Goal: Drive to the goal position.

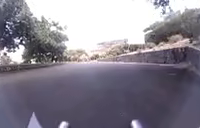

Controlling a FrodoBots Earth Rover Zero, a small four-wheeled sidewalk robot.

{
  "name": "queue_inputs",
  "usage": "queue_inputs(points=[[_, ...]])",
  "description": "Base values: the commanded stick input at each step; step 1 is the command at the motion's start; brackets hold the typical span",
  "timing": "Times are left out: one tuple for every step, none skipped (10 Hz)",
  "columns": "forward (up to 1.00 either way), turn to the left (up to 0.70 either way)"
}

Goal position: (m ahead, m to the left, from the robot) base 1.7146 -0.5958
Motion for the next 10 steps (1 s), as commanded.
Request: queue_inputs(points=[[0.5, -0.25], [0.5, -0.25], [0.5, -0.25], [0.5, -0.25], [0.5, -0.25], [0.5, -0.17], [0.5, -0.1], [0.5, -0.03], [0.5, 0.0], [0.5, 0.0]])
